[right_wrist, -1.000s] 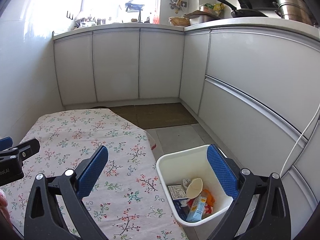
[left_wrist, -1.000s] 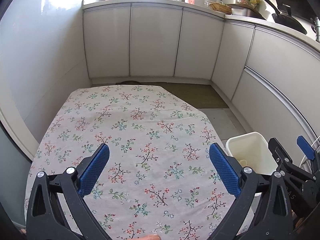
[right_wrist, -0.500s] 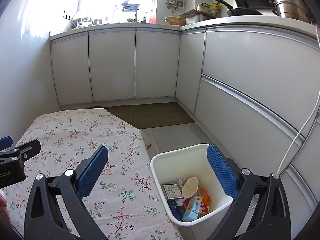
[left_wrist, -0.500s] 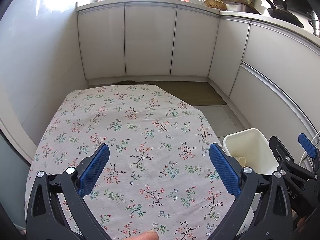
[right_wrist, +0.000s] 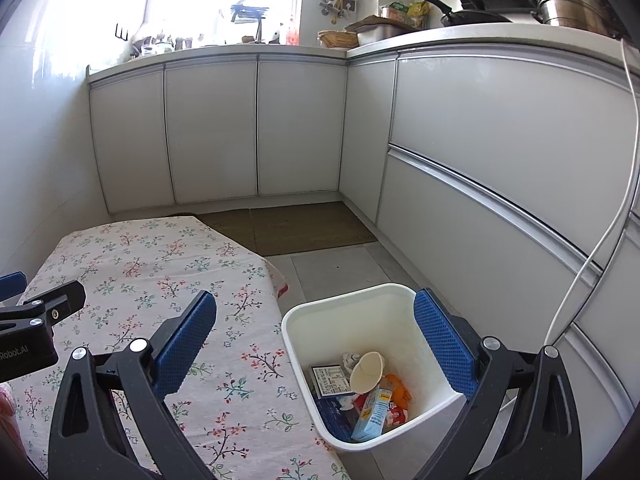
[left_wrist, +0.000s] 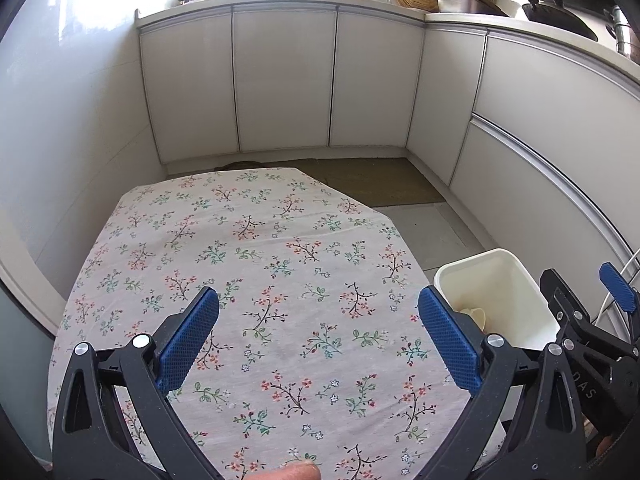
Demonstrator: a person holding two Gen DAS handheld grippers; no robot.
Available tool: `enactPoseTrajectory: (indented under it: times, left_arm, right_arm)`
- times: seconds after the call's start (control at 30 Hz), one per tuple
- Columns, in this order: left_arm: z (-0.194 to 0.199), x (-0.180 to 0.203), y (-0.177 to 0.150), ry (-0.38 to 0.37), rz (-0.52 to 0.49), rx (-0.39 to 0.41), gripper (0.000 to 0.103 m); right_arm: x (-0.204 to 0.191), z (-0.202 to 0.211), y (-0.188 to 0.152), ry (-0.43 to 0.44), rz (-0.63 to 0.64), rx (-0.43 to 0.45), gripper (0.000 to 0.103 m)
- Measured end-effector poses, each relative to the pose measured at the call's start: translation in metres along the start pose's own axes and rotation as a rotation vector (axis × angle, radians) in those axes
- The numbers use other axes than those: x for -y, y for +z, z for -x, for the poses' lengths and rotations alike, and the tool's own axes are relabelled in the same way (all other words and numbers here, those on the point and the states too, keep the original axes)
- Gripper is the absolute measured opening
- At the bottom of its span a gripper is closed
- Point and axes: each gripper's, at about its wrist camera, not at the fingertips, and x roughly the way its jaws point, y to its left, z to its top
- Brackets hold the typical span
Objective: Collect trash
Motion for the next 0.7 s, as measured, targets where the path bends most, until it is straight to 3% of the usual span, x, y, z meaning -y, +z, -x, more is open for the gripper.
enactPoseTrajectory:
  times: [0.47,0.7]
  left_arm:
    - [-0.01,0.01,-0.002,-0.007,-0.024,-0.01,0.092]
    - [-0.011,0.013,-0.002,-0.015,-0.041,0.007,0.079]
  right_arm:
    - [0.007,-0.006,-0.004,-0.022,-0.014,-0.029,0.096]
    - [0.009,-0.008,-0.005,-0.023,-0.02,-0.041,0.096]
